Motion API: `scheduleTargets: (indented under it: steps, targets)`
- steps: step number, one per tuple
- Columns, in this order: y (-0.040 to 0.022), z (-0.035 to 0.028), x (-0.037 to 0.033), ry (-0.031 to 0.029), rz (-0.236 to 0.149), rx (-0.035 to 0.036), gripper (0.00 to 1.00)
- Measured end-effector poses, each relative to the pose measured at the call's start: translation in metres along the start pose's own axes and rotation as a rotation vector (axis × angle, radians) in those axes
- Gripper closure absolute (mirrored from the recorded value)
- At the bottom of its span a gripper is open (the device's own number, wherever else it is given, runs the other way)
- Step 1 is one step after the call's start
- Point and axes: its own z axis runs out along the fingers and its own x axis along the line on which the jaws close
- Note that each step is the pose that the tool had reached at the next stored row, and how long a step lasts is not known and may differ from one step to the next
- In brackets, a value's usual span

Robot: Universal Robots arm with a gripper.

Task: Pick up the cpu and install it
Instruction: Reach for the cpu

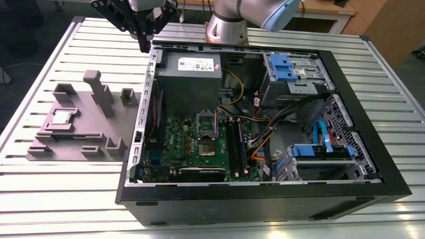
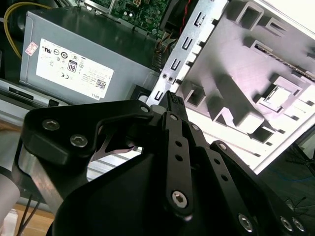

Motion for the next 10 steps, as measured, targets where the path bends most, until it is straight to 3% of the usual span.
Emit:
scheduleTargets:
  steps: [10]
  targets:
    - [-0.0003, -0.0001, 0.0036, 0.0000, 0.000, 0.0000, 0.89]
